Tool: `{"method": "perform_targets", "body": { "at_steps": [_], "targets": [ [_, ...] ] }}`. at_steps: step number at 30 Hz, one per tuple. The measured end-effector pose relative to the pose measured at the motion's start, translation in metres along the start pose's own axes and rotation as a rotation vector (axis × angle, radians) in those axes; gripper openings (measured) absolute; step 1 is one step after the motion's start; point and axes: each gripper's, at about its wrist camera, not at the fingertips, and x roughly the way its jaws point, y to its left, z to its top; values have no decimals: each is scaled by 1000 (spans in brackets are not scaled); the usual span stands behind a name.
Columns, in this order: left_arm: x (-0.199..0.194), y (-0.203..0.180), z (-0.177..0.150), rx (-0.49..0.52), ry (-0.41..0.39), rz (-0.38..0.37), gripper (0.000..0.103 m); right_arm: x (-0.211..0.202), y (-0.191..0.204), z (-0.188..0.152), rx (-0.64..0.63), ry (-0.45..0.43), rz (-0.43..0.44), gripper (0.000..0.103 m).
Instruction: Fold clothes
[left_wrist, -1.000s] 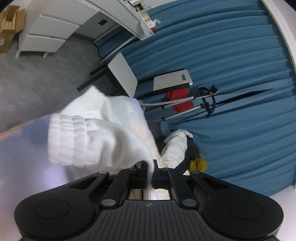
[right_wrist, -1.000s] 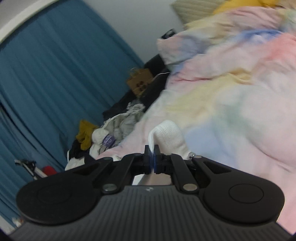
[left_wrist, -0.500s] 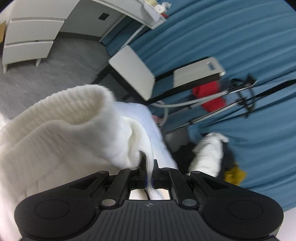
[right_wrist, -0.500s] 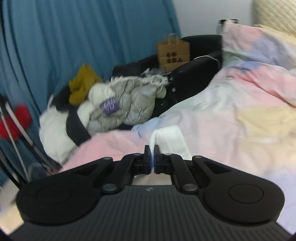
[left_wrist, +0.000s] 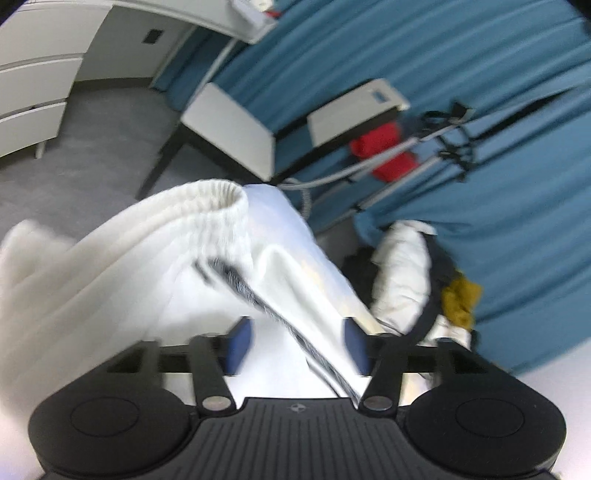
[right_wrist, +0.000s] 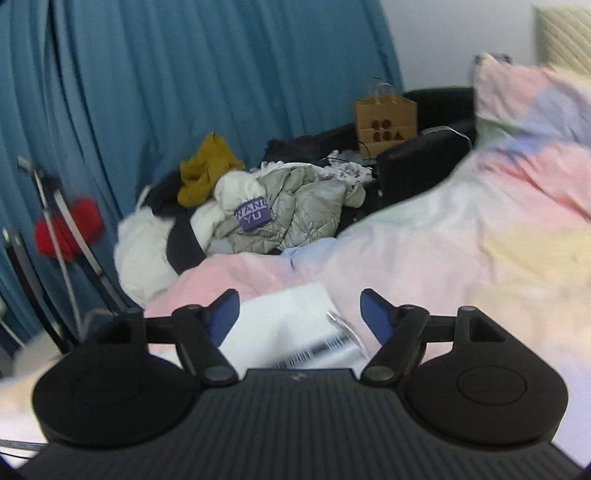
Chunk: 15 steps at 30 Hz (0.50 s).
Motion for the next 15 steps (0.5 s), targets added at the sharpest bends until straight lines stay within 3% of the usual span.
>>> {"method": "perform_targets", "body": {
  "at_steps": [4, 7, 11, 15],
  "targets": [
    [-60, 29, -46, -80, 22, -51, 82, -52, -47, -29, 203, 23, -30, 74],
    [-84, 63, -77, -206, 36, -94, 87, -71, -80, -69, 383, 80, -24, 76],
    [-77, 97, -104, -356, 60, -71, 87, -59, -99, -115, 635, 216, 123, 76],
    [-59, 108, -108, -432, 44, -100, 87, -30, -72, -122, 622, 231, 193, 76]
  ]
}}
